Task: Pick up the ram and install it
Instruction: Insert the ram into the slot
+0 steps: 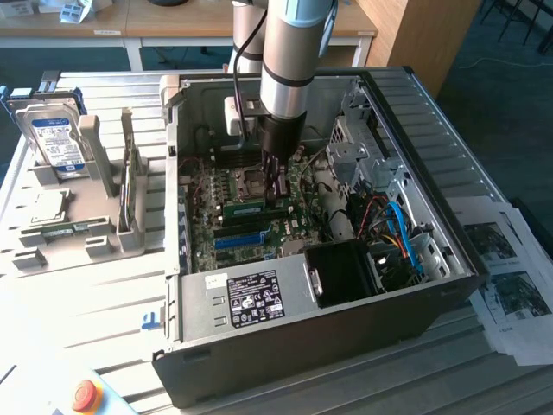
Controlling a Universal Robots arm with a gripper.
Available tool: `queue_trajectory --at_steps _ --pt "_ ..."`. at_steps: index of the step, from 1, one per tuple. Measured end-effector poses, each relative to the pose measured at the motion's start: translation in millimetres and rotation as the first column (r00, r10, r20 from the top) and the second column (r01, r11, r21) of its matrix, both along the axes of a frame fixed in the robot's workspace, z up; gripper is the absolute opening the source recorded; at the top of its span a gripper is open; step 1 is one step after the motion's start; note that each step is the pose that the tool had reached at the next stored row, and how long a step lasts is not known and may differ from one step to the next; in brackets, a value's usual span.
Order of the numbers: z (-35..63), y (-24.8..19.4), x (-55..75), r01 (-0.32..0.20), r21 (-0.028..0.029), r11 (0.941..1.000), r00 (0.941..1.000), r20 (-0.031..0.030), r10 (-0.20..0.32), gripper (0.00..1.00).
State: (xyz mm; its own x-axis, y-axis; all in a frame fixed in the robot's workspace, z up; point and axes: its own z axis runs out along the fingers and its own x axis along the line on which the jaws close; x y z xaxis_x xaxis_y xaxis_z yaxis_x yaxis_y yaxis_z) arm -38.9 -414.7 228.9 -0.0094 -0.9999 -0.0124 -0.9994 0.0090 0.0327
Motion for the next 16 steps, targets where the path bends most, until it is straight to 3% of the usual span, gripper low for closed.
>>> queue_trajectory --at_steps 16 --pt "-0.2 0.0 1.3 0.0 0.0 1.0 1.0 0.0 0.0 0.12"
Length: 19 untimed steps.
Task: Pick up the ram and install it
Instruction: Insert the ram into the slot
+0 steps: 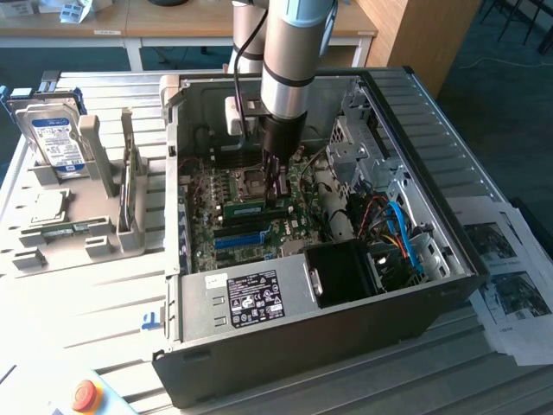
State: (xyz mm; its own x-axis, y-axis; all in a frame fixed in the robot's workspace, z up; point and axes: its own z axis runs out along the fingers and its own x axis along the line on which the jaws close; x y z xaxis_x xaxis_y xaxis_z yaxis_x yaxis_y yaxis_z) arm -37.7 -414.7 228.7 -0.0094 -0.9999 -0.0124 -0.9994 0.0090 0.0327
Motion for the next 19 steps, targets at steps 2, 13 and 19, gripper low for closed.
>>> queue_trajectory --at_steps 2,13,19 --pt "0.0 0.0 0.0 0.0 0.0 1.0 1.0 -0.0001 0.0 0.12" --pt "2.1 0.0 0.1 0.0 0.0002 1.0 1.0 0.0002 0.0 0.12" --pt "2.7 0.0 -0.5 0.0 0.0001 1.0 1.0 0.0015 0.0 0.12"
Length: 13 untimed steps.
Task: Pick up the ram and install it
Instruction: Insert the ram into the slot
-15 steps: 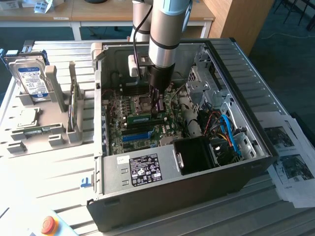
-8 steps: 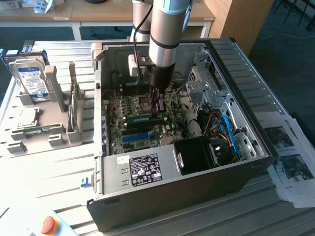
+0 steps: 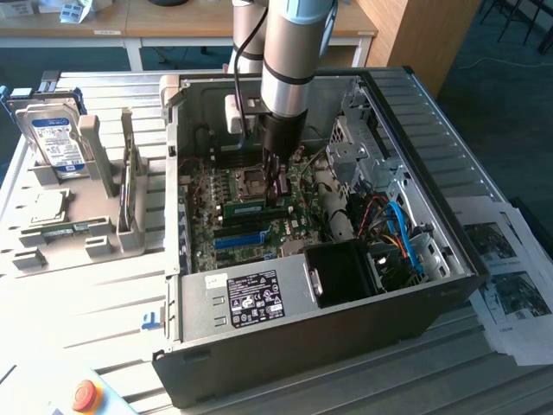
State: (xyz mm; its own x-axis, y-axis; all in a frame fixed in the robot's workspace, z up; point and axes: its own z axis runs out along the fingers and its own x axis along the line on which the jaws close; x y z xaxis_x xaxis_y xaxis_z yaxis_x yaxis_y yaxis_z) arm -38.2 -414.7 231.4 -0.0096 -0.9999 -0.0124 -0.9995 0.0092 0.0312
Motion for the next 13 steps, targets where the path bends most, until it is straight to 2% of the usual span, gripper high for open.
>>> queue_trajectory --at_steps 3,13 --pt "0.0 0.0 -0.3 0.0 0.0001 1.0 1.0 0.0021 0.0 0.12" --pt "-0.2 0.0 -1.3 0.007 0.0001 1.0 1.0 0.0024 -0.007 0.12"
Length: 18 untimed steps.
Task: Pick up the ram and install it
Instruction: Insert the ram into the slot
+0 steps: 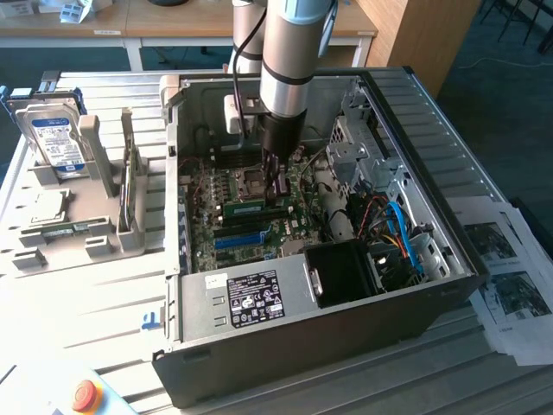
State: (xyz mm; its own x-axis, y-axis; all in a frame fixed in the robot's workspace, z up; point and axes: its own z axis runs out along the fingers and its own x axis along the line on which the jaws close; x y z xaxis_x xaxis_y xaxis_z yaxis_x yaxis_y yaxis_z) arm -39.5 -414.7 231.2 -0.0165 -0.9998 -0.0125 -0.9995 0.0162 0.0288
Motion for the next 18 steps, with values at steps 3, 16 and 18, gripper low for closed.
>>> queue_trajectory --at_steps 3,16,18 --pt "0.0 0.0 -0.1 0.001 0.0 1.0 1.0 0.0 -0.001 0.12" --pt "-1.0 0.0 0.0 0.009 0.0004 1.0 1.0 0.0 -0.009 0.12" --pt "-1.0 0.0 0.1 0.009 0.0004 1.0 1.0 0.0 -0.009 0.12"
